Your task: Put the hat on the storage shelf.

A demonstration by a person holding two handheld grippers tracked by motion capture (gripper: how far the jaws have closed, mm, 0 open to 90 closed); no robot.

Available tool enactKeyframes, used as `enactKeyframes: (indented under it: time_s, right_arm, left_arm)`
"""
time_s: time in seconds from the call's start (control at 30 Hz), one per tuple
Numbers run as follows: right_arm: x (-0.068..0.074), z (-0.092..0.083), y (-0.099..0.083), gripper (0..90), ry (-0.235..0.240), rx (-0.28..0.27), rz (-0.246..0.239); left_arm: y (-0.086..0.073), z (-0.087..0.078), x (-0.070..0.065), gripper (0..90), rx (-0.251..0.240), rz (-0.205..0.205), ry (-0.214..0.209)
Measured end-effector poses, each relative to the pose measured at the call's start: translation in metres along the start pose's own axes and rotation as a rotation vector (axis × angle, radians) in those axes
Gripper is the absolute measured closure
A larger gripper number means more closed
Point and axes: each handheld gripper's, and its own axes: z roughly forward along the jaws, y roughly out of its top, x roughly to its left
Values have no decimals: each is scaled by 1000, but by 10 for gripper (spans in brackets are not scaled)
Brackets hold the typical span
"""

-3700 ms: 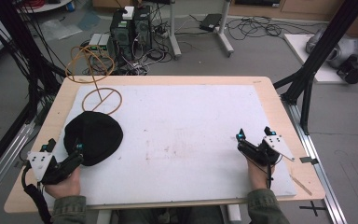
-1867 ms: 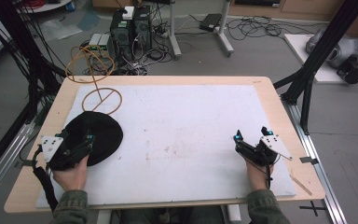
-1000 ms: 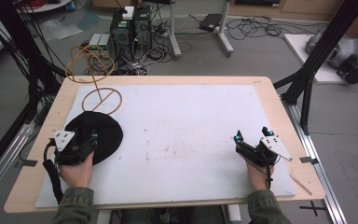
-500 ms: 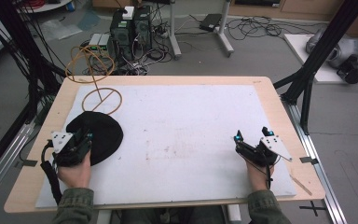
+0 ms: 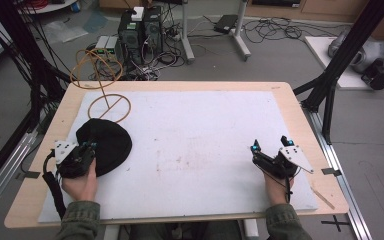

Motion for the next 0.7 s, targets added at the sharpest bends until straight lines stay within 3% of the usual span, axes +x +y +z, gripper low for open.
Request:
enactKeyframes:
  time_s: [0.23,0.43,0.7]
  right_arm:
    - [1,0,0,55,2,2,3]
    - [1,0,0,55,3,3,3]
    - [1,1,0,55,4,0,1]
  left_arm:
    - [4,-5,-4,870,-35,21,21]
    - [8,-10,-9,871,-78,62,33]
    - [13,-15,-19,871,-112,108,19]
